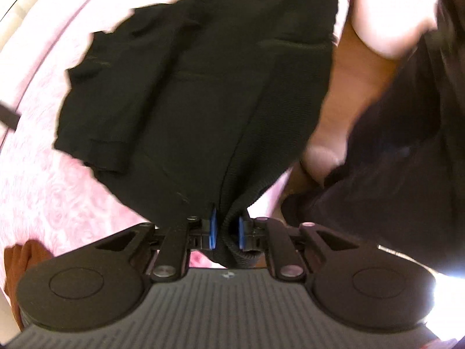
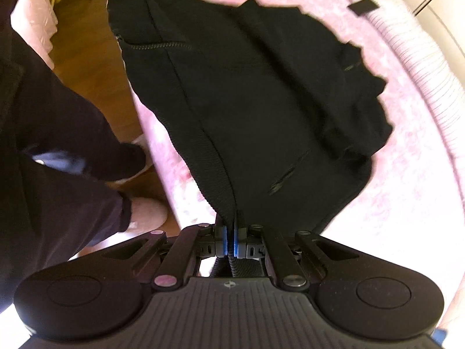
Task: Fold clothes
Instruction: 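Carry the hem over the jacket toward the collar with both grippers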
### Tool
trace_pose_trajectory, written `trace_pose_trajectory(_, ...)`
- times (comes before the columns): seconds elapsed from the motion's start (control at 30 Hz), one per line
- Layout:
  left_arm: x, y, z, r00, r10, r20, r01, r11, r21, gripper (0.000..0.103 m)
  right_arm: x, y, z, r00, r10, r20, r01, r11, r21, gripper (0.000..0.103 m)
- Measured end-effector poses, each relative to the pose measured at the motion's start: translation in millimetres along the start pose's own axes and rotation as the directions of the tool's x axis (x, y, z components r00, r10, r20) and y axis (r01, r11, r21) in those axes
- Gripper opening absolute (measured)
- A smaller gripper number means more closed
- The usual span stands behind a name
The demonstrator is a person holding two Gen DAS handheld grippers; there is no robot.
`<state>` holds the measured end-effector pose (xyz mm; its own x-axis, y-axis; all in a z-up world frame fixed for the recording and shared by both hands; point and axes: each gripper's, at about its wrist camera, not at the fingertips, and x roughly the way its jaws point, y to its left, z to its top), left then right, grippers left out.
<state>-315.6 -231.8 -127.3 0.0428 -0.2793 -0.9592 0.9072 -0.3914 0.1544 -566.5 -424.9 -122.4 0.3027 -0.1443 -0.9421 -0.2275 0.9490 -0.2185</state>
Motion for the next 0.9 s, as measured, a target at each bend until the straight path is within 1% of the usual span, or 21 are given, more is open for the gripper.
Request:
trace_pose_trajectory(0.07, -12, 38, 17, 1.000, -0.020, 0.013, 0.021, 0.997, -0.073, 0.011, -13, -22, 9, 1.000, -0.001, 0.018, 0.001, 1.000, -0.012, 0.002)
trace_pose_trajectory(0.13, -19, 87, 36, 0.997, -0.058, 0.041, 0.063, 0.989, -0.135, 0.011, -26, -45, 19, 0.999, -0.001, 0.035, 0.002, 1.000, -0.024, 0.002)
trace_pose_trajectory(0.23, -17, 165, 63, 0.990, -0.103, 0.094, 0.120, 0.974, -0.193, 0.011, -19, -106, 52, 1.000, -0.008, 0.028, 0.009, 0.999, -0.038, 0.002)
trace_pose_trajectory(0.3, -6, 209, 79, 0.986, -0.124, 0.113, 0.145, 0.968, -0.206, 0.011, -8, -151, 78, 1.000, -0.005, 0.015, 0.005, 1.000, -0.025, 0.002)
trace_pose_trajectory(0.37, 13, 254, 92, 0.980, -0.159, 0.123, 0.183, 0.957, -0.224, 0.011, 12, -186, 96, 1.000, 0.011, -0.001, -0.011, 1.000, 0.015, 0.002)
trace_pose_trajectory(0.47, 49, 321, 110, 0.968, -0.216, 0.130, 0.244, 0.935, -0.259, 0.011, 44, -245, 119, 0.997, 0.069, -0.024, -0.066, 0.991, 0.113, 0.002)
trace_pose_trajectory(0.57, 90, 368, 119, 0.955, -0.264, 0.131, 0.293, 0.905, -0.310, 0.011, 83, -301, 137, 0.990, 0.133, -0.036, -0.124, 0.973, 0.193, 0.002)
trace_pose_trajectory(0.63, 116, 395, 126, 0.950, -0.287, 0.127, 0.313, 0.887, -0.339, 0.011, 105, -324, 144, 0.986, 0.158, -0.044, -0.144, 0.963, 0.229, 0.002)
trace_pose_trajectory(0.7, 135, 410, 130, 0.947, -0.299, 0.118, 0.322, 0.880, -0.349, 0.011, 128, -348, 152, 0.982, 0.183, -0.051, -0.163, 0.950, 0.266, 0.002)
trace_pose_trajectory(0.77, 148, 424, 133, 0.944, -0.313, 0.104, 0.329, 0.877, -0.350, 0.011, 141, -363, 158, 0.977, 0.207, -0.057, -0.186, 0.948, 0.259, 0.002)
trace_pose_trajectory(0.8, 154, 430, 135, 0.945, -0.314, 0.095, 0.327, 0.877, -0.353, 0.011, 146, -370, 160, 0.975, 0.216, -0.056, -0.195, 0.947, 0.254, 0.002)
trace_pose_trajectory(0.9, 165, 451, 135, 0.948, -0.305, 0.093, 0.316, 0.863, -0.394, 0.011, 162, -395, 166, 0.966, 0.254, -0.042, -0.235, 0.936, 0.260, 0.002)
